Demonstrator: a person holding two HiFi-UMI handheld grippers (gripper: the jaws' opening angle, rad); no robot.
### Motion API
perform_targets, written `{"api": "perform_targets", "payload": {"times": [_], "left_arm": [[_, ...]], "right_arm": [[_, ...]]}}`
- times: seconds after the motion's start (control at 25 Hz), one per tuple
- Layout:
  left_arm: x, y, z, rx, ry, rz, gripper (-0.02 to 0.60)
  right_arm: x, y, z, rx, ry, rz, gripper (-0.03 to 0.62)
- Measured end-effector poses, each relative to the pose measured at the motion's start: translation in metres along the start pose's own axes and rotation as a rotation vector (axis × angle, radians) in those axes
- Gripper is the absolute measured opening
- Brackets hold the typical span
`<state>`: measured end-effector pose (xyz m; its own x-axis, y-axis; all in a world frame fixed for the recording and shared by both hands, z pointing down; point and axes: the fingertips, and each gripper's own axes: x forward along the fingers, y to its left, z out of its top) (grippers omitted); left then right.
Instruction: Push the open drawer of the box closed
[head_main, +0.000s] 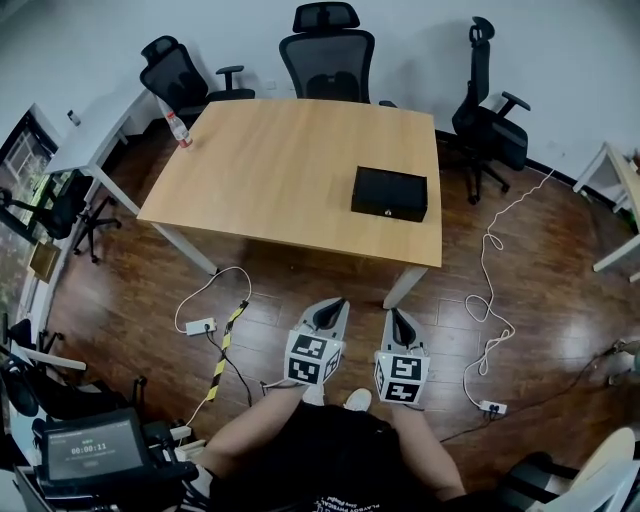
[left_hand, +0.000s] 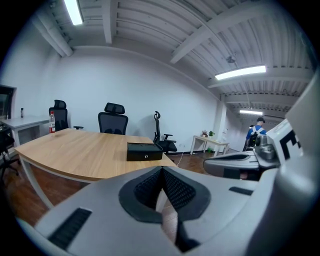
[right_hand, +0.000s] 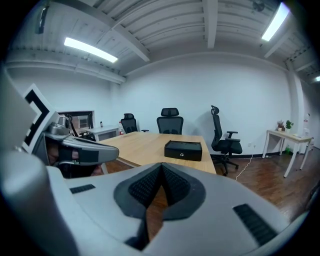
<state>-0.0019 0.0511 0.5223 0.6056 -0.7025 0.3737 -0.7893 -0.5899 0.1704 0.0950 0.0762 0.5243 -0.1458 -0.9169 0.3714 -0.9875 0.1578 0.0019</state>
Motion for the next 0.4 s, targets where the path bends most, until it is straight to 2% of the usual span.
{"api": "perform_targets", "payload": {"times": [0.24, 0.4], "left_arm": [[-0.009, 0.004, -0.011, -0.008, 0.002, -0.013, 0.000], [-0.007, 0.007, -0.006, -0.003, -0.001, -0.021, 0.000]], "right_arm": [[-0.004, 0.014, -0.008, -0.010, -0.007, 0.002, 0.003], [0.003, 0.017, -0.001, -0.014, -0.022, 0.003, 0.004]]}}
